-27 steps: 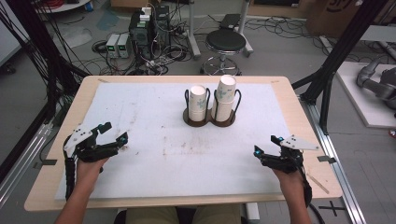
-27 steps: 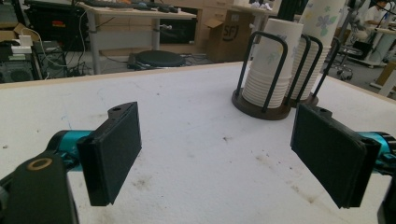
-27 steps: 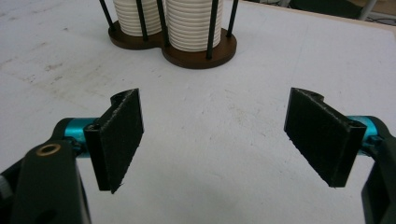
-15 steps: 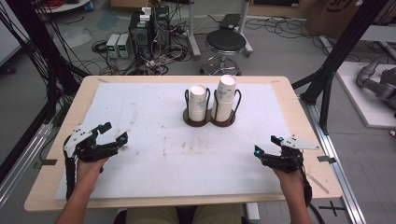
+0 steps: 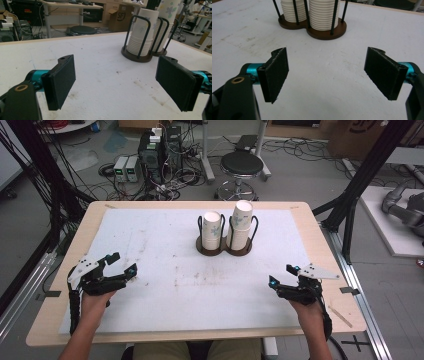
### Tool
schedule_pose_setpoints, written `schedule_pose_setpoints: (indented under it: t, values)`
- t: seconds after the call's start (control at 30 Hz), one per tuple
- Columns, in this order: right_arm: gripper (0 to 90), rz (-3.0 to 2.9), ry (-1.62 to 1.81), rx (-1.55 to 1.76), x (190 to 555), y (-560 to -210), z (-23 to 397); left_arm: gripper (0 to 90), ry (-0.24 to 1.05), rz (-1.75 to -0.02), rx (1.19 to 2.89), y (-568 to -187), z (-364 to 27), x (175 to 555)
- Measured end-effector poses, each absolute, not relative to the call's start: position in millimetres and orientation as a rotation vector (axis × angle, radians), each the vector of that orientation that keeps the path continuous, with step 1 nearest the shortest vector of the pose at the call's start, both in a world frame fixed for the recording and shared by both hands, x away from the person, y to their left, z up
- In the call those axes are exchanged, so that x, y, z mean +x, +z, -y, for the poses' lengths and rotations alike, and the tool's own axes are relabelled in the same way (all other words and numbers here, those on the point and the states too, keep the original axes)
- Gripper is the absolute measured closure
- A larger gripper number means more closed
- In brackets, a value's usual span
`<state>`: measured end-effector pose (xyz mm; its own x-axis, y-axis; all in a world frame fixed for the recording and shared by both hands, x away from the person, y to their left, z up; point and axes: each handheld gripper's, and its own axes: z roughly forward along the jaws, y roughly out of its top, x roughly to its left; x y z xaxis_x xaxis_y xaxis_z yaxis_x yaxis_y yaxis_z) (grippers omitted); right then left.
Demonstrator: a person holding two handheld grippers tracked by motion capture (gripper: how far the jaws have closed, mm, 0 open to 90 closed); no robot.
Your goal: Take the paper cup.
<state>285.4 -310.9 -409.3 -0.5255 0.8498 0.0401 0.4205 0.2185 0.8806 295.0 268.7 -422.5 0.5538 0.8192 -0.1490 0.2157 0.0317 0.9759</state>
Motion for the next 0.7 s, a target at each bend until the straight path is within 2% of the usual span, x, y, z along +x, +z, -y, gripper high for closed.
schedule_pose_setpoints:
  t: [0.27,0.57,0.7]
  values:
    - [20.2,-2.043,1.368,1.144,293.0,-395.6,297.2,16.4,0.581,-0.922,1.519,-423.0,-267.0,294.1]
    - [20.3,-2.084,1.423,1.044,309.1,-362.7,276.0,16.4,0.574,-0.918,1.527,-423.6,-268.2,292.7]
    - [20.3,-2.129,1.442,0.979,326.2,-340.7,251.7,16.5,0.572,-0.908,1.536,-423.3,-266.5,293.0]
